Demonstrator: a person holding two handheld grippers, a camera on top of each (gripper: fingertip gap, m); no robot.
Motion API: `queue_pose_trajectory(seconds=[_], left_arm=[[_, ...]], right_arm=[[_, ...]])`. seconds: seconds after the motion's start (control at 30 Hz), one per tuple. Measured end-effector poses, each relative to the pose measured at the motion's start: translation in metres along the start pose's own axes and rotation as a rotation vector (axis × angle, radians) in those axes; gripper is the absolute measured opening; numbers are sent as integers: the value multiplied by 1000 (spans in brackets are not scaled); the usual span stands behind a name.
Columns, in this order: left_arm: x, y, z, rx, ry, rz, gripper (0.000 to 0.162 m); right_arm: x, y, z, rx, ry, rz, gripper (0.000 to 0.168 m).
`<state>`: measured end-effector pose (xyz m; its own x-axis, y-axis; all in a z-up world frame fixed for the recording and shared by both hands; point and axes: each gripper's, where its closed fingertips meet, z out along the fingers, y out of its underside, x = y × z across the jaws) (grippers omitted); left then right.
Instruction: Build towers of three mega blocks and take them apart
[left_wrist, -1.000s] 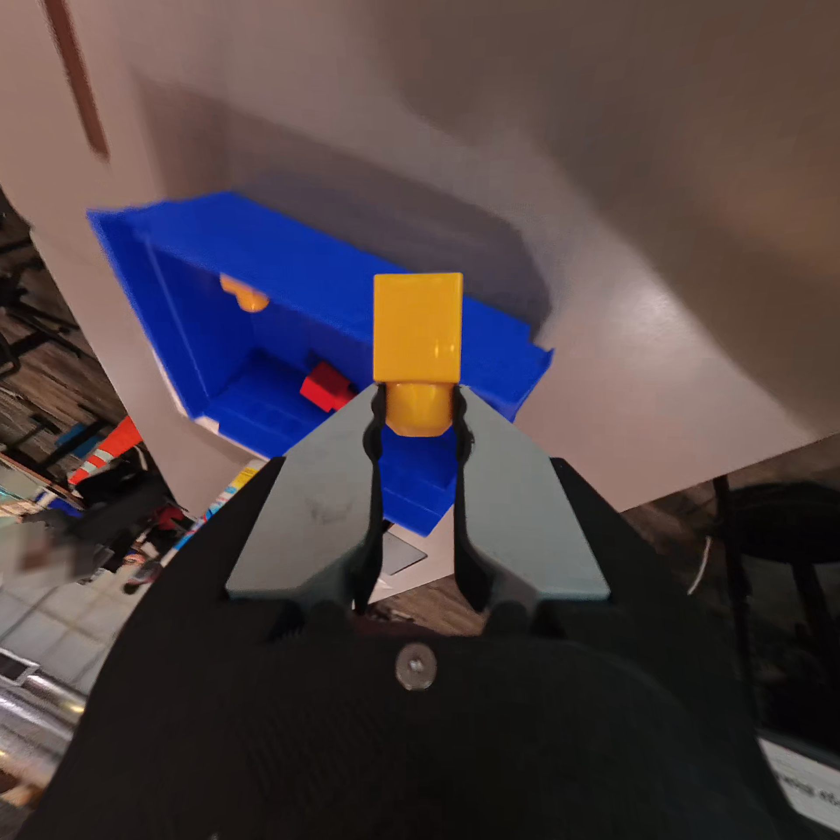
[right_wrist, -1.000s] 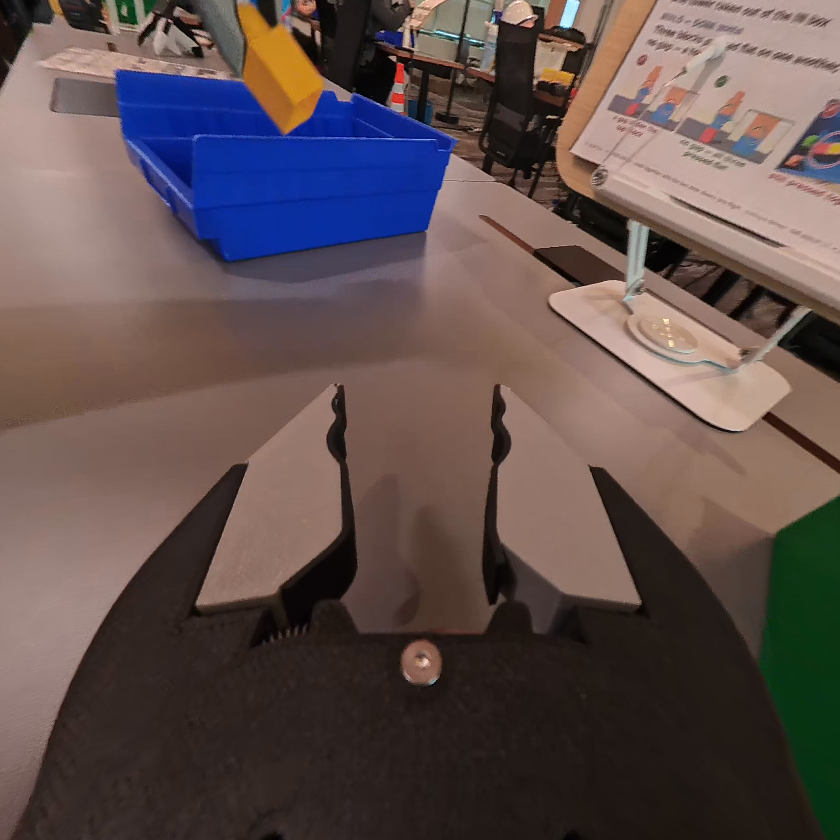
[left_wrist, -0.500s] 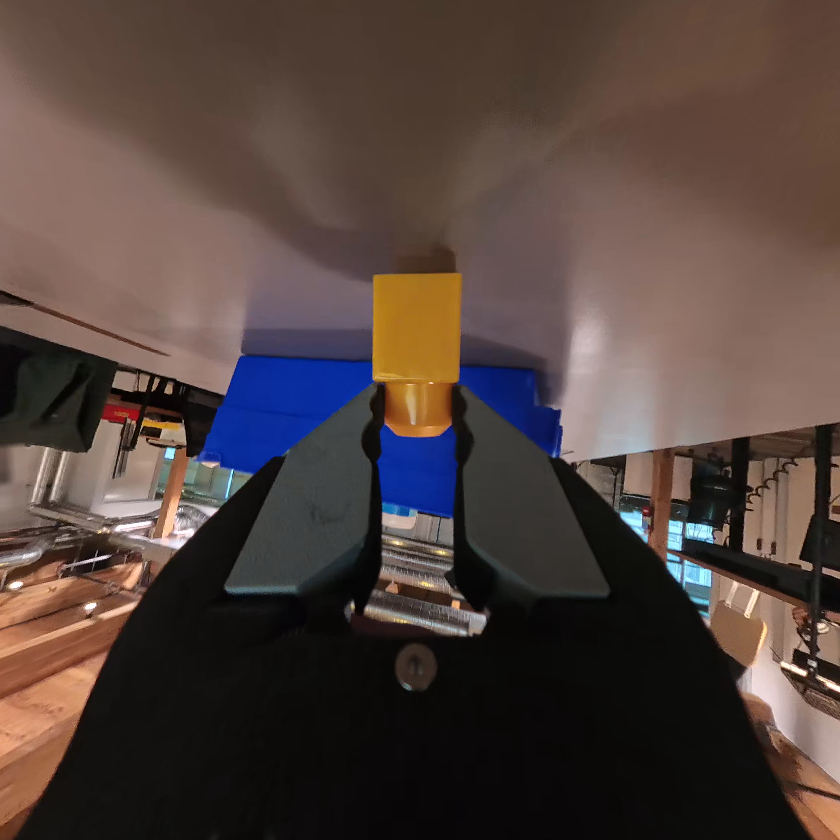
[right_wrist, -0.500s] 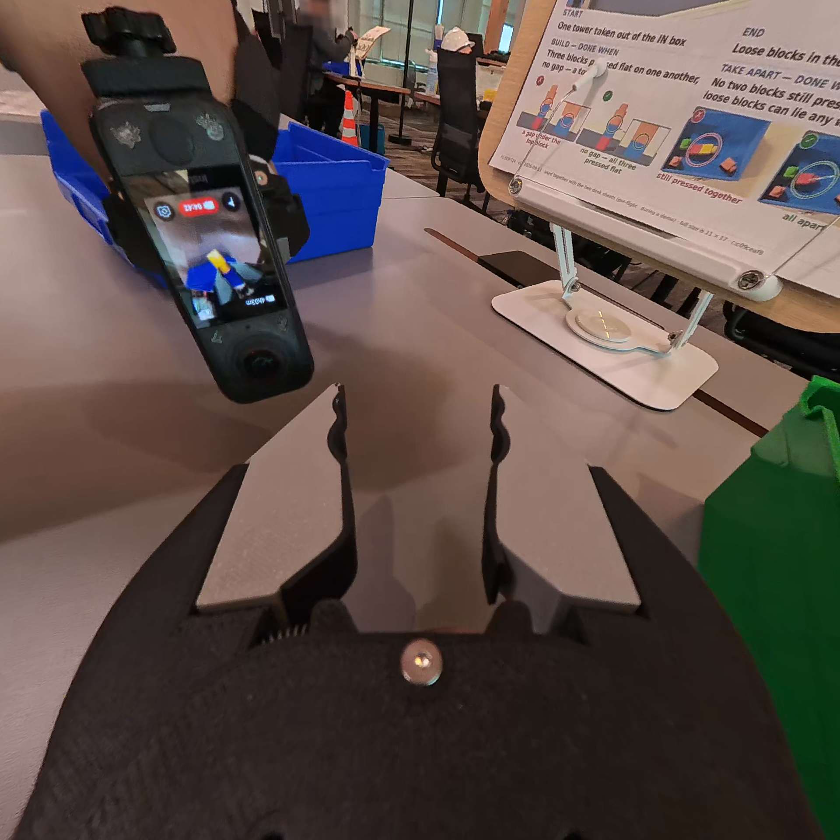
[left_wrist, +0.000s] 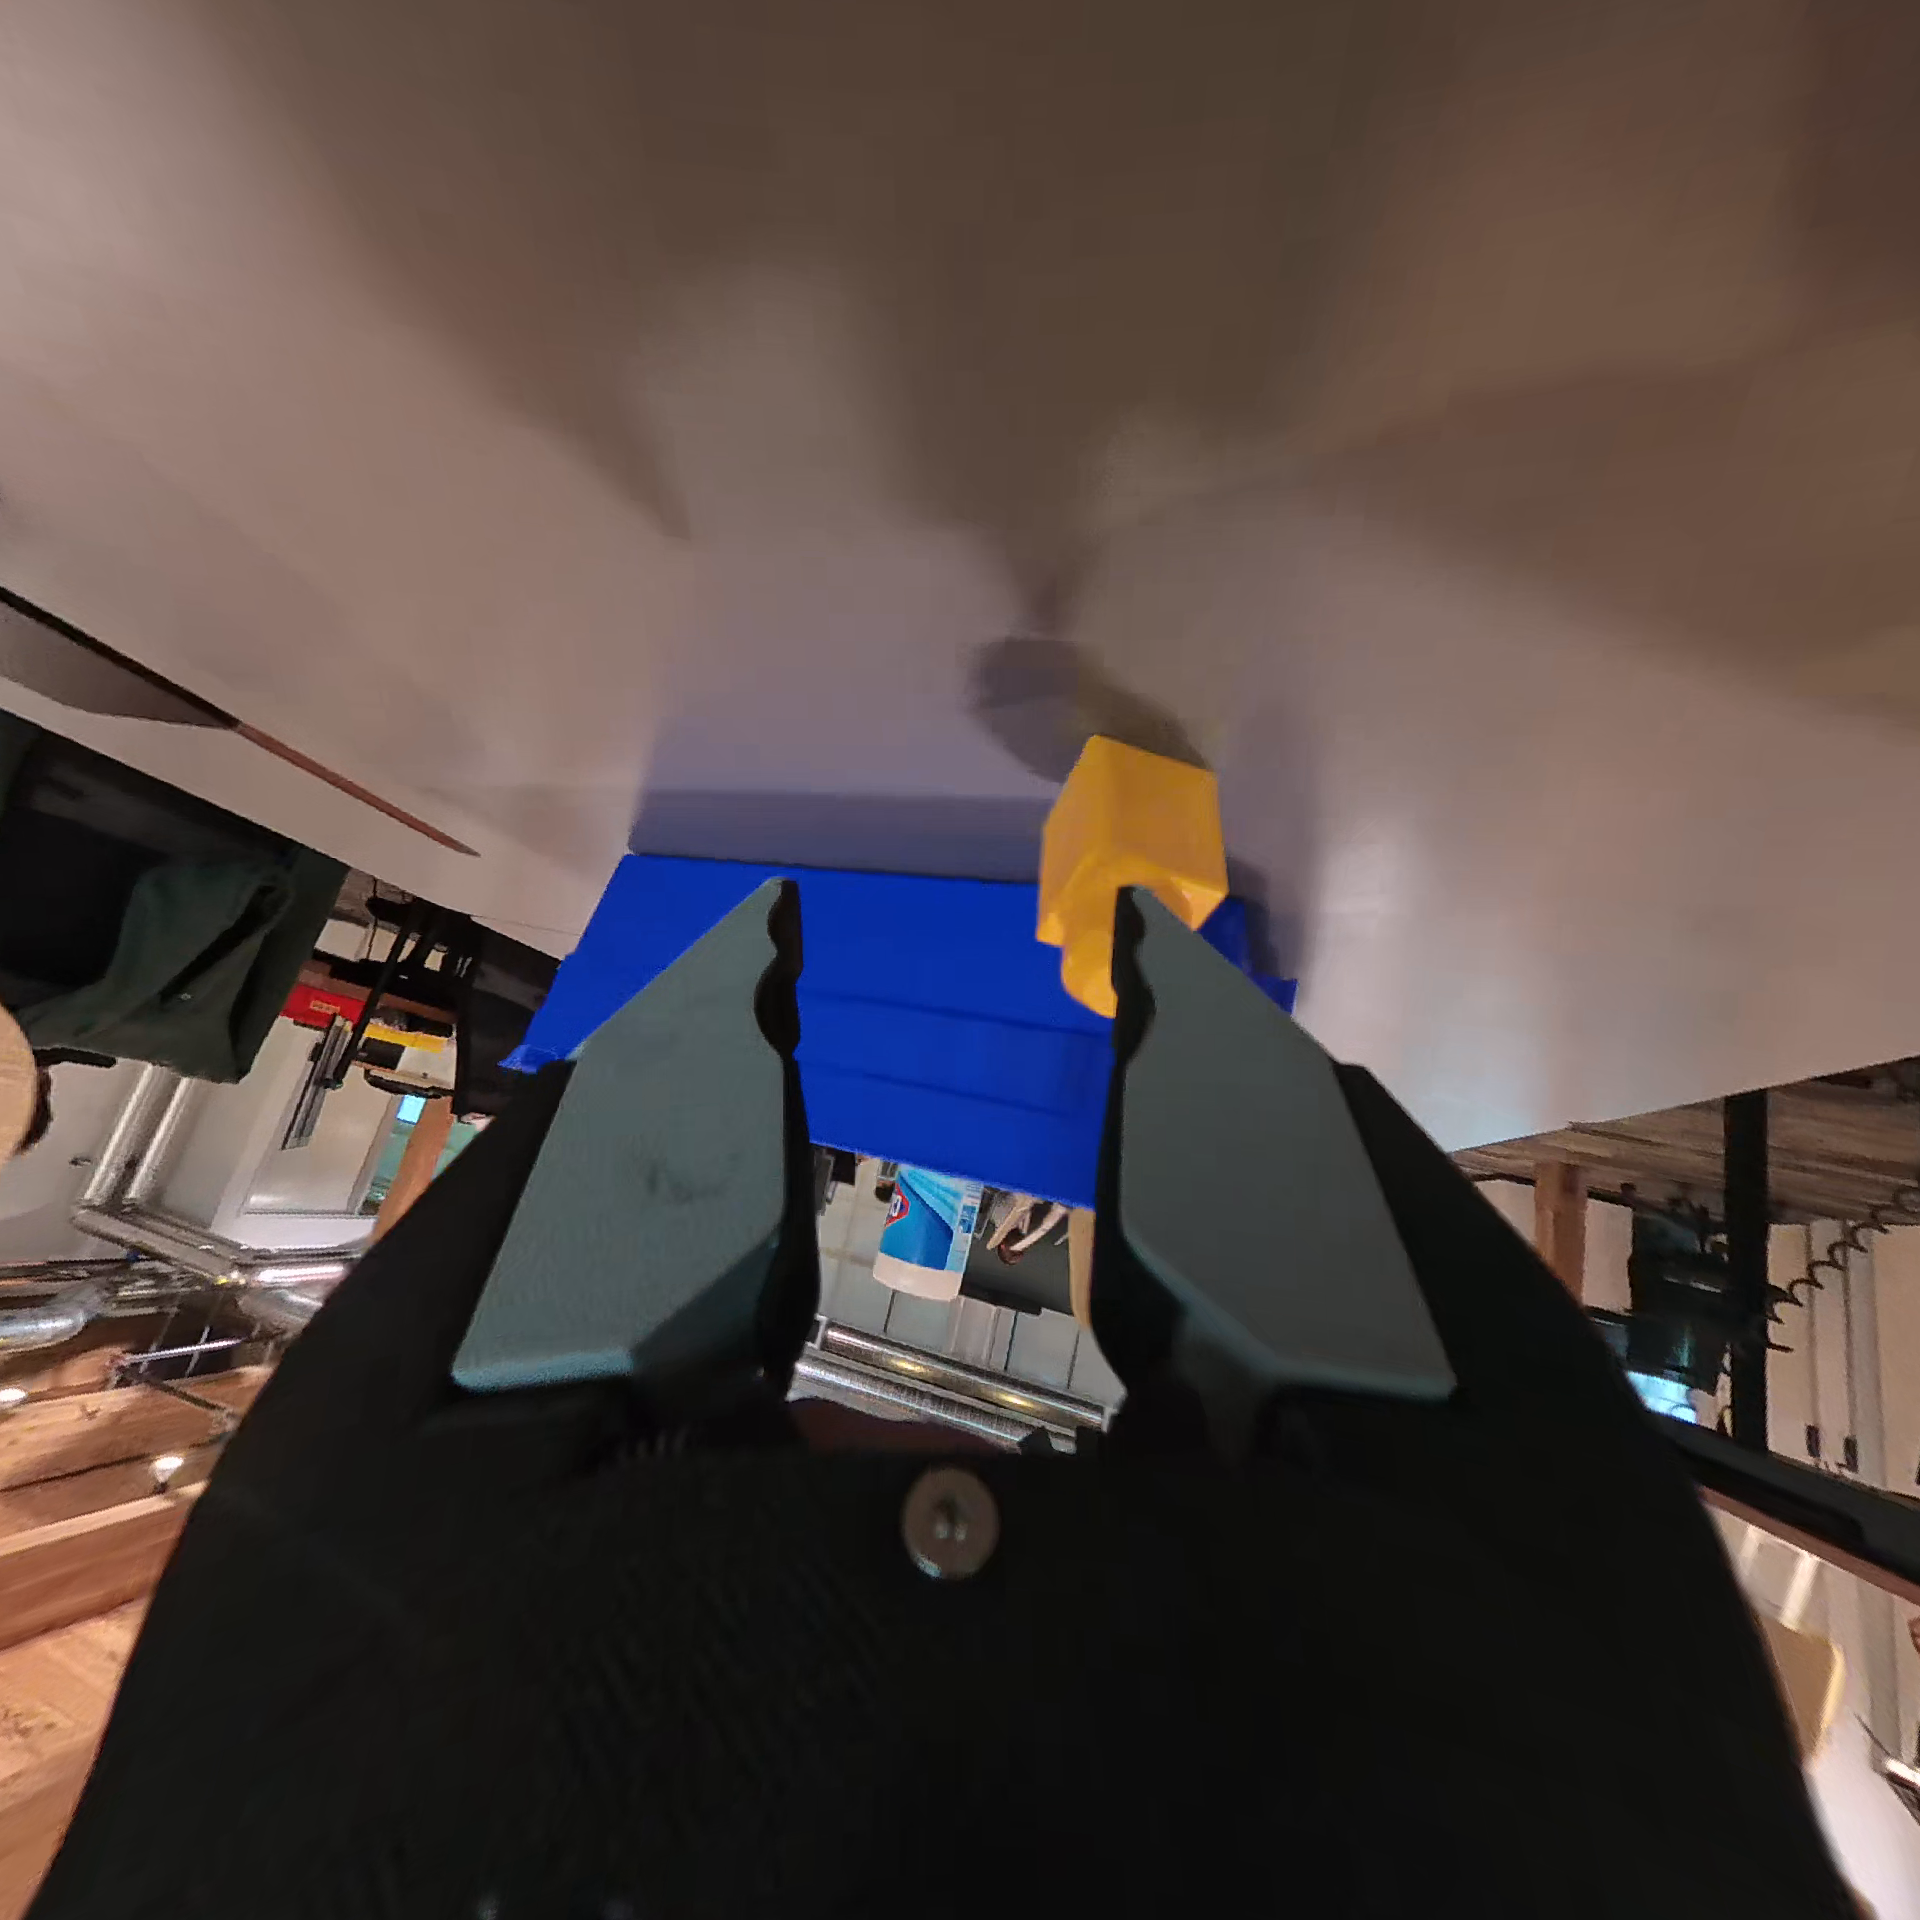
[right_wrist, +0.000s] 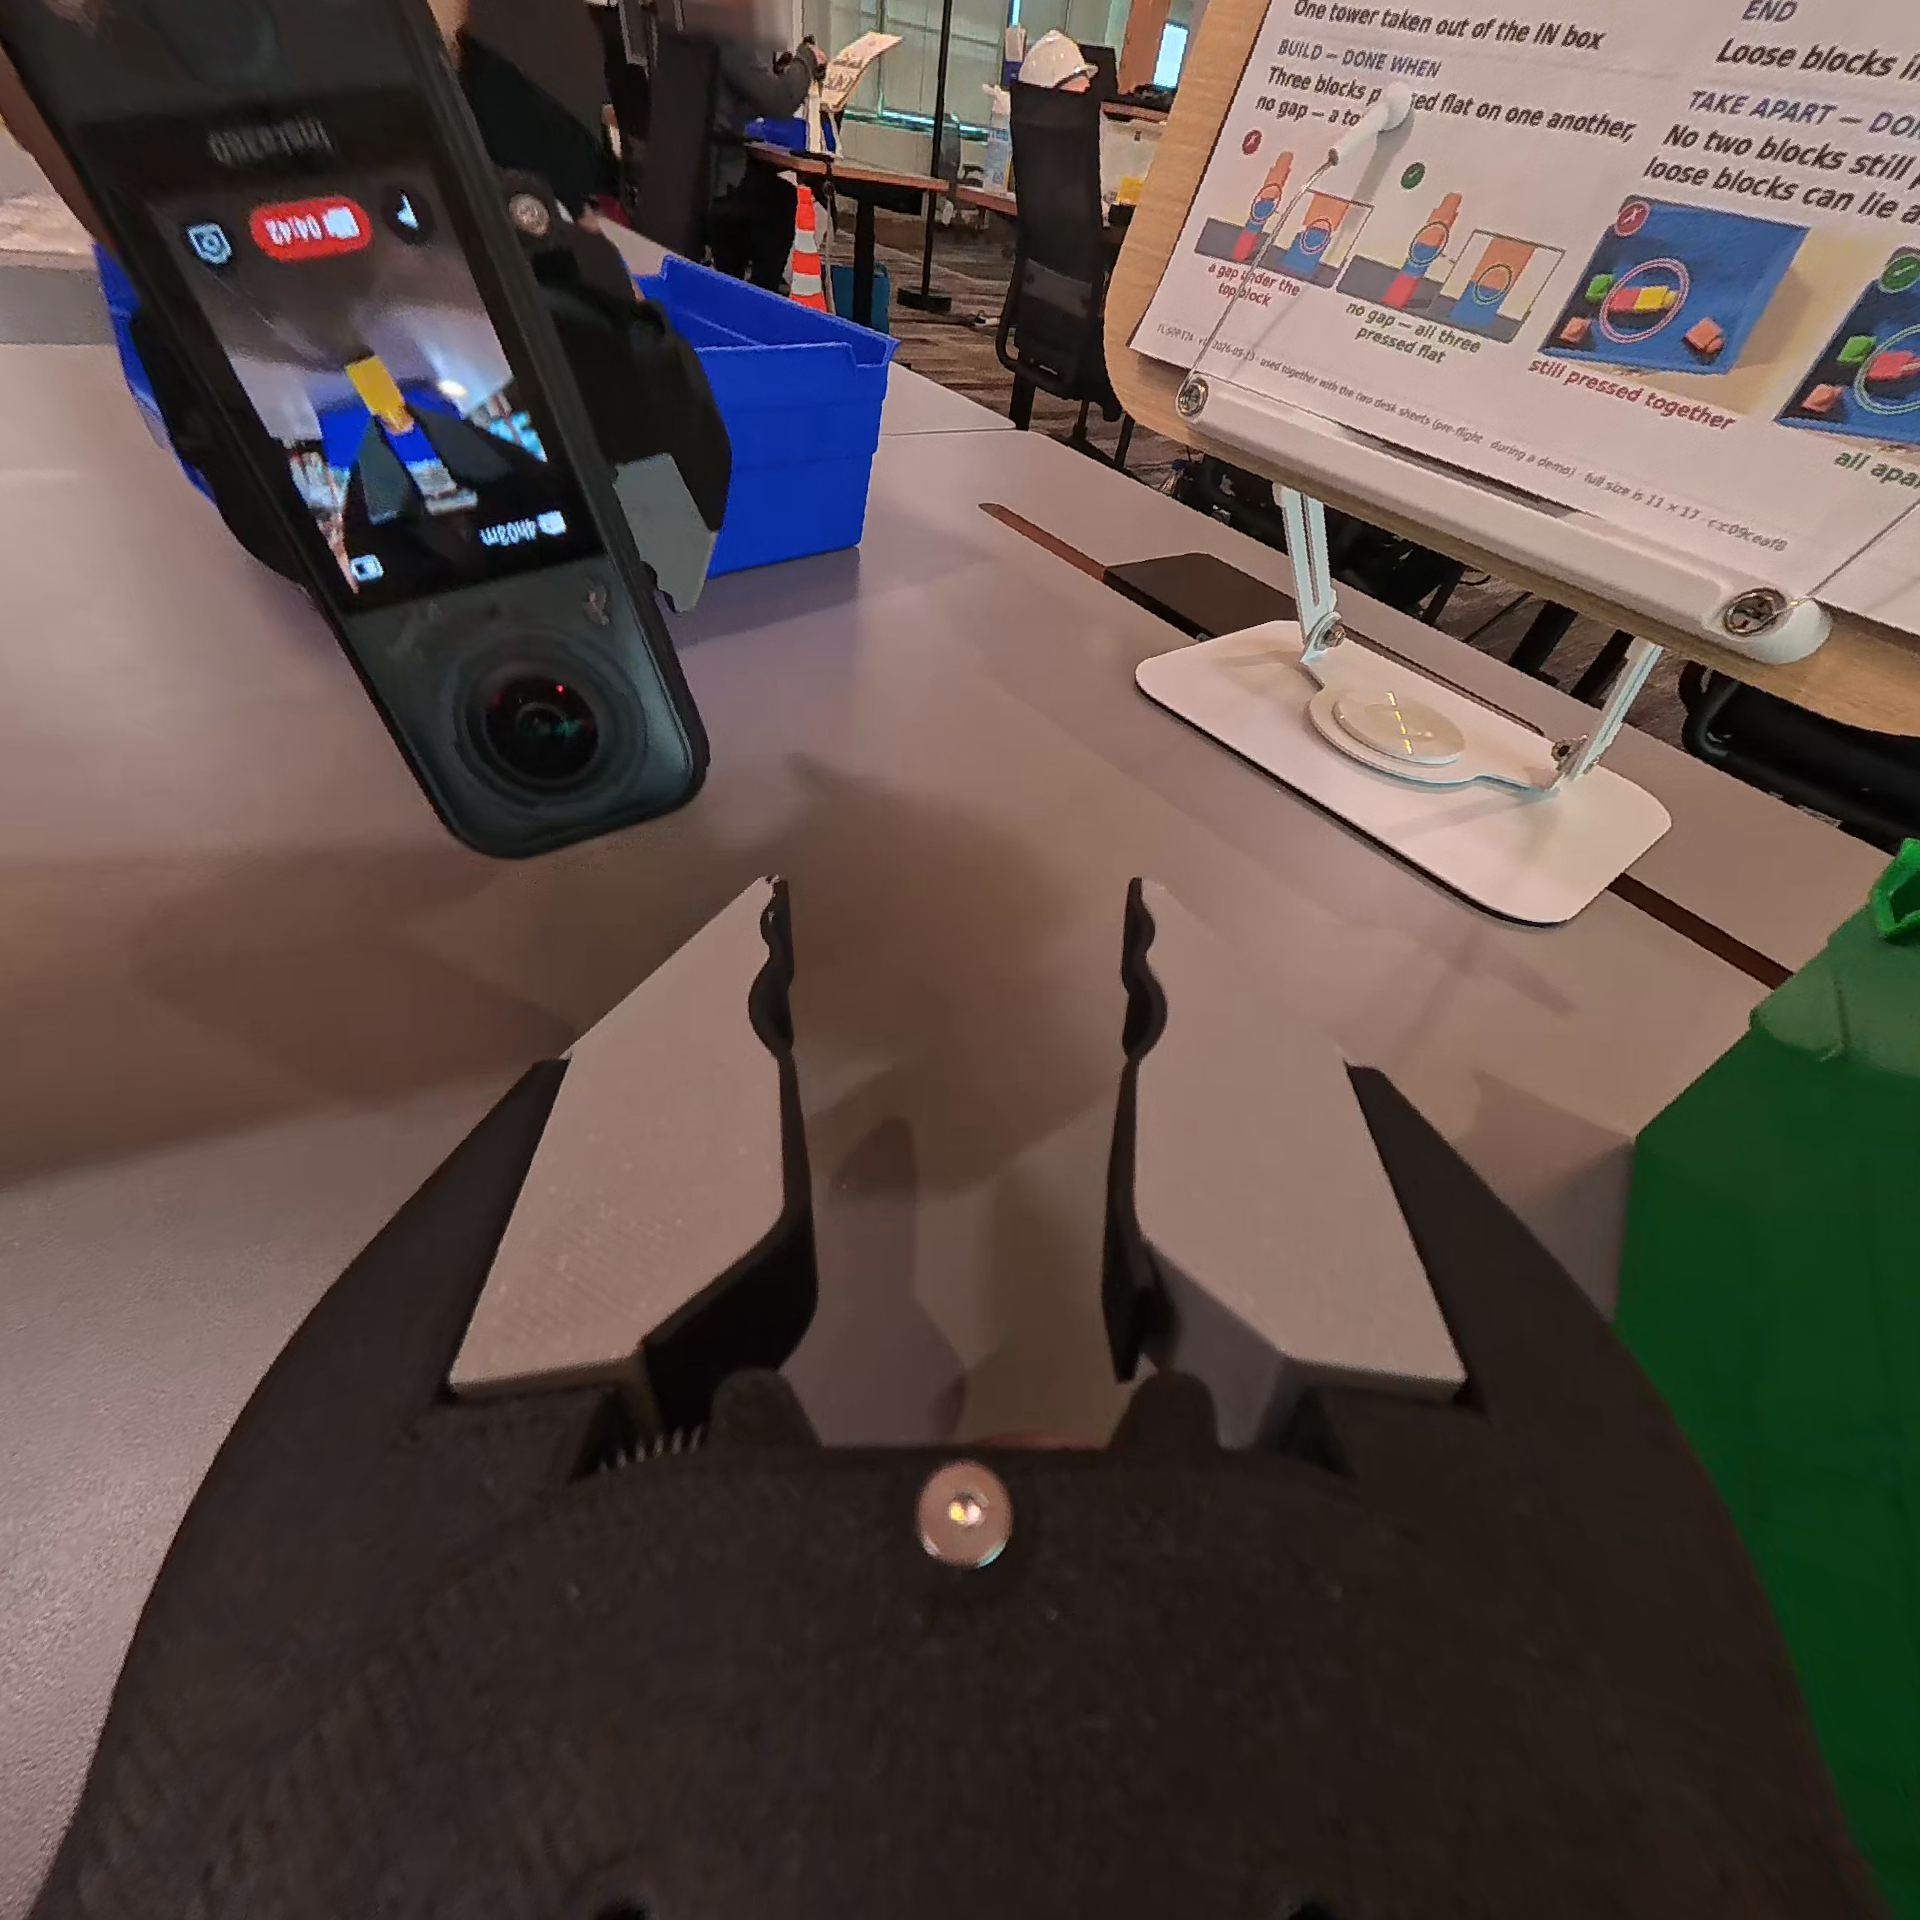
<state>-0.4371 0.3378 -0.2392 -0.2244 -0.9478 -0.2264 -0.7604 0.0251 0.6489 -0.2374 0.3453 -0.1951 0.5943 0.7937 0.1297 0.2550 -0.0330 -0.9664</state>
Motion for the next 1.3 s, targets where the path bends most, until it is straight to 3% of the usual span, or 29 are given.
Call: queue_pose_trajectory(seconds=[0.27, 0.4, 0.5, 0.6, 0.73, 0.8, 0.9, 1.03, 1.23, 1.3], left_arm=[[11, 22, 8, 34, 62, -63, 58], [11, 29, -10, 246, 127, -181, 60], [-18, 40, -34, 554, 108, -397, 62], [-62, 87, -38, 799, 16, -733, 62], [-95, 173, 19, 855, -93, -1243, 57], [-89, 184, 50, 878, -26, -1356, 51], [-80, 182, 90, 854, 25, -1341, 51], [-80, 168, 130, 785, 73, -1187, 43], [-89, 159, 187, 594, 62, -888, 69], [-97, 158, 200, 567, 48, -824, 68]], right_arm=[[-1, 1, 1, -5, -2, -1, 61], [-1, 1, 0, -3, -3, 1, 61], [-2, 1, 0, -1, -7, 2, 62], [-6, 1, 1, -3, -21, 4, 61], [-15, 5, 6, -14, -51, 4, 61], [-20, 8, 9, -24, -70, 8, 61], [-22, 11, 13, -38, -79, 9, 61], [-25, 8, 12, -18, -92, 37, 61], [-28, 7, 11, -11, -120, 71, 60], [-28, 6, 10, -6, -130, 89, 59]])
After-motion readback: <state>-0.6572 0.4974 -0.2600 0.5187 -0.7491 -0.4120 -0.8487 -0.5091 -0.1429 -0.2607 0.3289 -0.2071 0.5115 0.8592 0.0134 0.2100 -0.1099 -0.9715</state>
